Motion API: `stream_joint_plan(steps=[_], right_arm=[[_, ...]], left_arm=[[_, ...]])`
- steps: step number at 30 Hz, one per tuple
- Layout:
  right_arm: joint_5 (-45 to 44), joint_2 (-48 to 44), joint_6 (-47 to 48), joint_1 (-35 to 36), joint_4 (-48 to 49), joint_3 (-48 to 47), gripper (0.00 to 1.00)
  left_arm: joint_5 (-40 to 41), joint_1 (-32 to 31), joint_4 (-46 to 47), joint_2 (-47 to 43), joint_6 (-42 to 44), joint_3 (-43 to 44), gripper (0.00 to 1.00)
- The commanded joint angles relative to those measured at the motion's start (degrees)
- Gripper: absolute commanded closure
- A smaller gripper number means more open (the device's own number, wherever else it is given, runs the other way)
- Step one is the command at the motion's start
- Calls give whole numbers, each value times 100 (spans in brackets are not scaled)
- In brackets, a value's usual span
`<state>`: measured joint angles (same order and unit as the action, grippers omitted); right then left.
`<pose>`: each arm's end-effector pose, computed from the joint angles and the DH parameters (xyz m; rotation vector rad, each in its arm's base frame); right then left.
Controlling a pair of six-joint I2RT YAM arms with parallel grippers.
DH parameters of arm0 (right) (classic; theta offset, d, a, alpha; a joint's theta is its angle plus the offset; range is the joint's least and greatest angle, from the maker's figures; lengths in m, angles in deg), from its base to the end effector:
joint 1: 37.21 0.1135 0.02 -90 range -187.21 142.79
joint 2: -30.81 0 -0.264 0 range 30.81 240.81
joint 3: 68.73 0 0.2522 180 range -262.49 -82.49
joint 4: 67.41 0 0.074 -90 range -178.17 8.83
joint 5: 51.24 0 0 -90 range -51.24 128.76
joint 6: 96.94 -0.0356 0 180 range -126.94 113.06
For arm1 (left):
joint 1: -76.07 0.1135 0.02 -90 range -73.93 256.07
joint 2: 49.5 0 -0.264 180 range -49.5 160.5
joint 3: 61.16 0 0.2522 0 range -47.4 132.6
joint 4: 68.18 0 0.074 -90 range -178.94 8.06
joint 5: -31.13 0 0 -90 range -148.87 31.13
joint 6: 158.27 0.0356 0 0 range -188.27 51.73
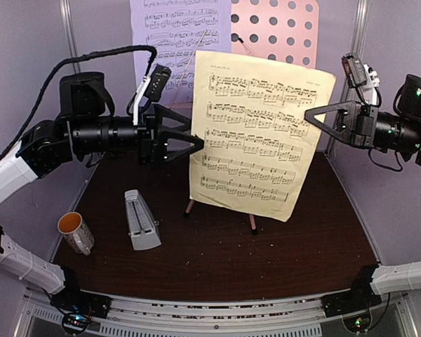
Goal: Set up the instrument practice props
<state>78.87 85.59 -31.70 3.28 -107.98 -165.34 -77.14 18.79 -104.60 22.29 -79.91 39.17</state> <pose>0.1044 0.1193 0.4996 -0.8278 1.5355 1.4032 0.1343 -0.2297 0.4700 0.9444 1.5845 -1.1426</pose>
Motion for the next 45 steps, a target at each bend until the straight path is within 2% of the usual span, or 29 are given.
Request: stream_joint_plan(steps=[1, 6, 12, 13, 14, 15, 18, 19, 22, 27, 32, 36, 45], right_arm=[[62, 12, 272, 20, -285, -243, 100], [-150, 58, 296, 20, -231, -319, 100], [-389, 152, 263, 7, 40, -373, 100], [-437, 188, 261, 3, 60, -419, 100], [-536, 234, 268, -2, 35, -480, 100], [-708, 273, 288, -16, -14, -555, 93], [-1550, 394, 454, -47, -352, -868, 60], [-1970, 457, 522, -50, -499, -1009, 53], [-2947, 812, 730, -52, -900, -1600, 47], [-3874, 1446, 1014, -50, -1387, -2593, 47], [-4131, 2208, 1171, -46, -1881, -3611, 50], [-4216, 2788, 1158, -3, -2239, -4474, 51], [-4269, 3364, 1349, 338, -2274, -4974, 50]], left_arm=[[-1095, 24, 112, 306, 57, 313, 19], [-1196, 17, 661, 353, -182, 270, 49], [-1008, -57, 726, 553, -296, 583, 97], [-913, -70, 707, 569, -329, 629, 100], [-763, -73, 685, 561, -391, 661, 100], [-500, -73, 672, 529, -451, 675, 100], [437, -73, 630, 323, -528, 630, 100], [732, -73, 623, 244, -558, 629, 100], [1423, -73, 625, 95, -689, 696, 100], [2110, -73, 541, 22, -896, 950, 100], [2856, -73, 196, 169, -942, 1539, 100], [3130, -73, -140, 423, -888, 2171, 100], [3479, -73, -191, 630, -763, 2789, 100]])
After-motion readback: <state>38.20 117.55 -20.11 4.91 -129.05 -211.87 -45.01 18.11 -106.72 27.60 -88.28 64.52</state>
